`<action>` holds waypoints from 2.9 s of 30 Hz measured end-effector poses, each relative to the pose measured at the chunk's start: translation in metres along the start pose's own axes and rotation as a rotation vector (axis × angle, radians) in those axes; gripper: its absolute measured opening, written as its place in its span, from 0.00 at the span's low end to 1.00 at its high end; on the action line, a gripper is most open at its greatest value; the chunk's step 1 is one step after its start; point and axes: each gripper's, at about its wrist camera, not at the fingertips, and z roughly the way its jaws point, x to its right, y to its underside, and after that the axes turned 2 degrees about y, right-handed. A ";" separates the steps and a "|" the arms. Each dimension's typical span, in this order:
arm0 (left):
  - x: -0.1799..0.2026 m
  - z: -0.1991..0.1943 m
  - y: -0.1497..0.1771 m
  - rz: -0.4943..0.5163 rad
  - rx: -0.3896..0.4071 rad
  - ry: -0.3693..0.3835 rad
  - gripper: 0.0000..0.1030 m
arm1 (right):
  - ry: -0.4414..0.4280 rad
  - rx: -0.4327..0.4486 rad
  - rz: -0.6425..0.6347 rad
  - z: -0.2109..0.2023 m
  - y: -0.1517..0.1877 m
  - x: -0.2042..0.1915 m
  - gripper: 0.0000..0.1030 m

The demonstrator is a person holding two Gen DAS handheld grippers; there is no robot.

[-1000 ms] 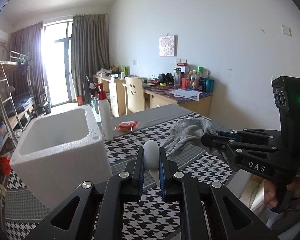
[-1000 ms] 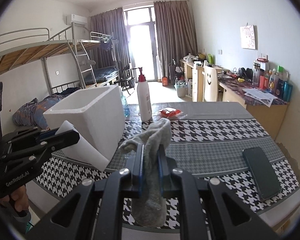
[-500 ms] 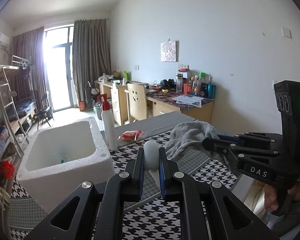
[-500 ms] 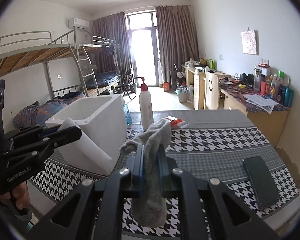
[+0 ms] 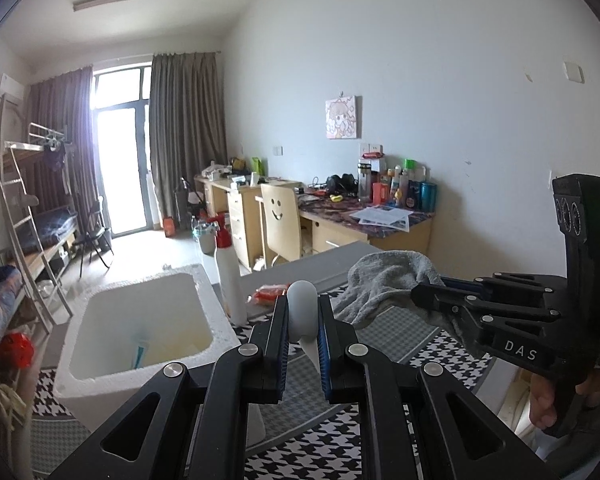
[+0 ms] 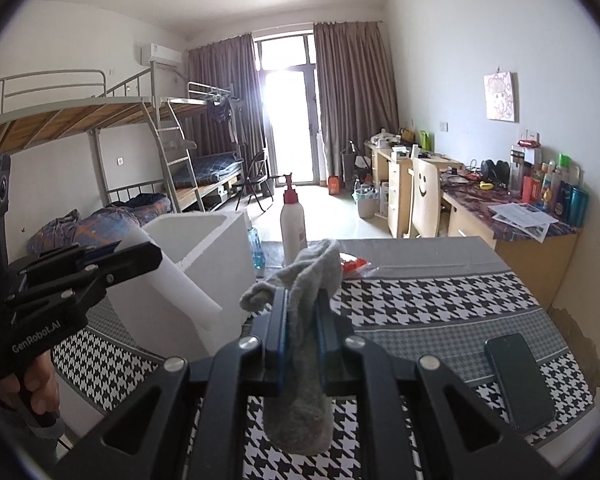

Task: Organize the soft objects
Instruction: 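Lift and carry the white roll and grey cloth over the white foam box, then open the left tool to drop the white roll into the foam box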

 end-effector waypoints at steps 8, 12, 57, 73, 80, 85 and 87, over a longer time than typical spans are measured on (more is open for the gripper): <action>-0.005 -0.001 -0.008 0.003 0.023 -0.016 0.13 | -0.007 0.022 -0.011 0.000 -0.008 -0.005 0.15; -0.011 -0.002 -0.011 -0.006 0.033 -0.021 0.13 | -0.011 0.029 -0.012 0.002 -0.012 -0.007 0.15; -0.094 0.016 -0.020 -0.151 0.018 -0.329 0.13 | -0.182 0.017 -0.076 0.057 -0.055 -0.059 0.15; -0.118 0.039 -0.010 -0.188 -0.062 -0.349 0.14 | -0.162 -0.004 -0.104 0.070 -0.062 -0.068 0.15; -0.121 0.038 -0.011 -0.200 -0.058 -0.361 0.51 | -0.156 -0.009 -0.109 0.074 -0.064 -0.071 0.15; -0.122 0.028 -0.009 -0.197 -0.027 -0.389 0.83 | -0.157 -0.008 -0.111 0.074 -0.064 -0.074 0.15; -0.122 0.023 -0.009 -0.191 -0.014 -0.399 0.90 | -0.159 -0.007 -0.114 0.073 -0.064 -0.077 0.15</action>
